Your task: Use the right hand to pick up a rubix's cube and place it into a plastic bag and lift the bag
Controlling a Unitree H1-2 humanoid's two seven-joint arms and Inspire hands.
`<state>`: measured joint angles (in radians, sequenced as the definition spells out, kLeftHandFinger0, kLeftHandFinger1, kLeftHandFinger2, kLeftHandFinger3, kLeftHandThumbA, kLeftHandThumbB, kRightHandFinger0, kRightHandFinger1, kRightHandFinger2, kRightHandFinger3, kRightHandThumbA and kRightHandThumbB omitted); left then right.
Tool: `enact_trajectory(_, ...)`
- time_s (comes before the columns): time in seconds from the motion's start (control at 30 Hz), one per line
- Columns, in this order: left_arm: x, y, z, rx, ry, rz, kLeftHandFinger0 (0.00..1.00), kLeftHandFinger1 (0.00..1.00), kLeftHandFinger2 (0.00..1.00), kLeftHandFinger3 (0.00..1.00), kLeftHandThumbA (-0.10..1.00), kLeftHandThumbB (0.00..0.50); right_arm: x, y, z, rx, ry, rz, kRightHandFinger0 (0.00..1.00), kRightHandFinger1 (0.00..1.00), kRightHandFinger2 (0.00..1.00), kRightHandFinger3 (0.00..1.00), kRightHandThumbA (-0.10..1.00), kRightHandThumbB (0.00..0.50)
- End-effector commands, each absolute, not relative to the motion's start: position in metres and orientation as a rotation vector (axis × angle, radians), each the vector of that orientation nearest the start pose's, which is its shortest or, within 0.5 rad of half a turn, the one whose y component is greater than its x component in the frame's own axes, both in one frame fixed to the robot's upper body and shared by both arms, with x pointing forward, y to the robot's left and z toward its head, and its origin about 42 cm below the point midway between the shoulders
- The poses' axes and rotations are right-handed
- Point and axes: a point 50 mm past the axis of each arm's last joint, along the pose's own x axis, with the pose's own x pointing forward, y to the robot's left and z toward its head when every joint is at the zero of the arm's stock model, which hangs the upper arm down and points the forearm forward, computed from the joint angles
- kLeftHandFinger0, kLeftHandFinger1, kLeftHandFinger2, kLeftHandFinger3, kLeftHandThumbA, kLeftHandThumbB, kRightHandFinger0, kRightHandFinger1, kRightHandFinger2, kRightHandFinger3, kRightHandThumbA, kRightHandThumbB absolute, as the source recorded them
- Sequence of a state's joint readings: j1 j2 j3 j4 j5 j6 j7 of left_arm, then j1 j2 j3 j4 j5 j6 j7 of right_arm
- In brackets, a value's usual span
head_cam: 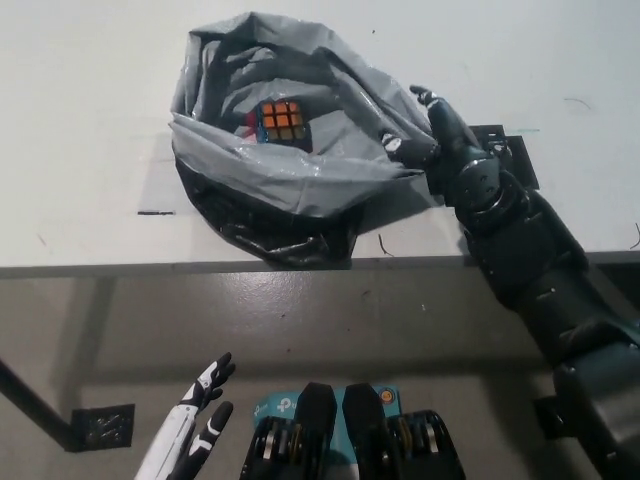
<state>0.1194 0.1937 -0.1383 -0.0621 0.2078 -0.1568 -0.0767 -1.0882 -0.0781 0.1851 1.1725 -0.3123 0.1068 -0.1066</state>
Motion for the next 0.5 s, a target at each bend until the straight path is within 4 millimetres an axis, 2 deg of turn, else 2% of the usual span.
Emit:
enact_trajectory(0.0,0.244,0.234,0.099,0.386,-0.148,-0.243,1.0,1.0,1.0,1.0,1.0,0.104,0.578,-0.146,0.271,-0.759,0.092,0.004,0.68,0.65,0.61,0.66,0.33,0.327)
enact_trajectory(0.03,0.246,0.234,0.1,0.387,-0.15,-0.243,1.0,1.0,1.0,1.0,1.0,0.104,0.58,-0.148,0.272,-0.76,0.097,-0.008,0.55,0.58,0.58,0.54,0.28,0.337)
enact_trajectory(0.07,0.246,0.234,0.1,0.389,-0.154,-0.243,1.0,1.0,1.0,1.0,1.0,0.094,0.58,-0.15,0.274,-0.752,0.101,-0.01,0.42,0.5,0.53,0.46,0.2,0.301)
enact_trajectory(0.1,0.247,0.234,0.101,0.391,-0.155,-0.243,1.0,1.0,1.0,1.0,1.0,0.094,0.581,-0.151,0.275,-0.743,0.105,-0.011,0.46,0.58,0.63,0.55,0.19,0.282)
enact_trajectory(0.13,0.247,0.234,0.1,0.393,-0.155,-0.242,1.0,1.0,1.0,1.0,1.0,0.094,0.581,-0.152,0.276,-0.718,0.109,-0.007,0.48,0.59,0.6,0.5,0.17,0.258)
enact_trajectory(0.17,0.246,0.234,0.1,0.394,-0.152,-0.242,1.0,1.0,1.0,1.0,1.0,0.1,0.581,-0.153,0.276,-0.676,0.109,-0.002,0.35,0.45,0.48,0.36,0.11,0.243)
enact_trajectory(0.2,0.246,0.234,0.1,0.395,-0.149,-0.242,1.0,1.0,1.0,1.0,1.0,0.1,0.581,-0.154,0.277,-0.64,0.107,-0.004,0.31,0.4,0.44,0.37,0.11,0.24)
enact_trajectory(0.23,0.246,0.234,0.101,0.394,-0.148,-0.241,1.0,1.0,1.0,1.0,1.0,0.099,0.581,-0.155,0.278,-0.618,0.106,-0.005,0.18,0.27,0.32,0.26,0.1,0.238)
enact_trajectory(0.27,0.245,0.233,0.101,0.392,-0.147,-0.241,1.0,1.0,1.0,1.0,1.0,0.099,0.581,-0.155,0.278,-0.608,0.105,-0.005,0.15,0.24,0.29,0.23,0.09,0.239)
enact_trajectory(0.3,0.245,0.233,0.101,0.389,-0.147,-0.241,1.0,1.0,1.0,1.0,1.0,0.097,0.582,-0.155,0.28,-0.586,0.098,-0.008,0.01,0.03,0.11,0.13,0.11,0.241)
enact_trajectory(0.33,0.245,0.233,0.101,0.386,-0.147,-0.242,1.0,1.0,1.0,1.0,1.0,0.092,0.582,-0.155,0.282,-0.581,0.093,-0.01,0.0,0.03,0.12,0.11,0.11,0.238)
enact_trajectory(0.4,0.247,0.233,0.102,0.388,-0.154,-0.243,1.0,1.0,1.0,1.0,1.0,0.097,0.583,-0.155,0.292,-0.56,0.066,-0.017,0.0,0.0,0.06,0.07,0.1,0.234)
enact_trajectory(0.47,0.248,0.233,0.103,0.392,-0.157,-0.244,1.0,1.0,1.0,1.0,1.0,0.097,0.583,-0.153,0.301,-0.526,0.033,-0.015,0.0,0.11,0.17,0.09,0.1,0.236)
